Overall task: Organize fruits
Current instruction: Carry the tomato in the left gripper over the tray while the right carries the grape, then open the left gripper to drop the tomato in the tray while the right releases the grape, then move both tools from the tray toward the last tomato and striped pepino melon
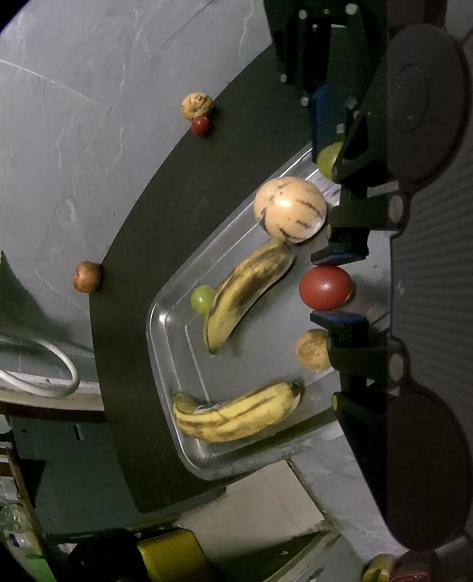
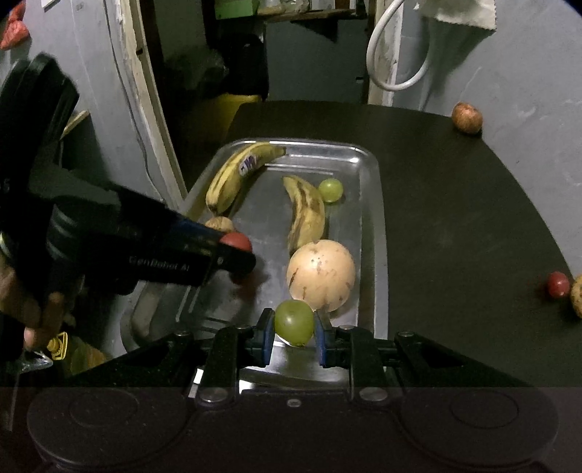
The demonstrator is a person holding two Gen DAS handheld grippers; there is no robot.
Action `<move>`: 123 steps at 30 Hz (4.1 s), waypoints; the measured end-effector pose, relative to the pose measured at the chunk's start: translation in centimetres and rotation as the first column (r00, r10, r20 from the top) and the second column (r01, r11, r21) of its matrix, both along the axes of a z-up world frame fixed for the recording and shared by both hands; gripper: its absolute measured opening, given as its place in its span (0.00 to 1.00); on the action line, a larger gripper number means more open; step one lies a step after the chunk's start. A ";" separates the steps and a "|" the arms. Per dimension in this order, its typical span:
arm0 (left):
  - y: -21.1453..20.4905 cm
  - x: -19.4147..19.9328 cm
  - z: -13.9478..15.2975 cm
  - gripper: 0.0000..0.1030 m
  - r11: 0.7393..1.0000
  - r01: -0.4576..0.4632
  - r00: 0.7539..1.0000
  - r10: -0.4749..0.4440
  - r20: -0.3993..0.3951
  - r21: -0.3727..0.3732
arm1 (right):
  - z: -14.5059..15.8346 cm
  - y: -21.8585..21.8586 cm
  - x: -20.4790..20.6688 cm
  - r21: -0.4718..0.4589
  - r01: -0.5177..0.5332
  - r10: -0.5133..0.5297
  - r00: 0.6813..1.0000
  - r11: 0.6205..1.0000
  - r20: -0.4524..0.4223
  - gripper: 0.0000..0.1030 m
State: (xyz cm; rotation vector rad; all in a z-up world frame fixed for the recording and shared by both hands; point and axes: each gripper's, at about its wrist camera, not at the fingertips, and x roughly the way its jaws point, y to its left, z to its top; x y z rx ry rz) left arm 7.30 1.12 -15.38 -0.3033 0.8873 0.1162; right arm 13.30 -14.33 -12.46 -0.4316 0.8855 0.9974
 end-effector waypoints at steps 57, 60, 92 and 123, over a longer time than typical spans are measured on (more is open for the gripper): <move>-0.8 -1.2 7.9 0.99 0.999 -0.027 0.989 0.022 0.148 0.028 | 8.7 -9.2 -1.0 0.246 0.187 -0.203 0.978 0.951 0.040 0.92; -1.5 -1.9 8.9 0.99 0.998 -0.029 0.986 0.021 0.163 0.048 | 9.6 -10.6 -1.3 0.282 0.216 -0.234 0.972 0.935 0.034 0.95; -10.8 8.0 9.5 0.99 0.865 0.420 0.880 -0.462 0.110 0.273 | 9.4 -23.3 2.1 0.356 0.657 -0.687 0.725 0.665 -0.054 0.99; -15.9 28.4 -3.3 0.51 0.540 0.815 0.543 -0.838 0.047 0.208 | -0.3 -17.7 19.7 0.172 0.879 -0.870 0.470 0.446 -0.146 0.99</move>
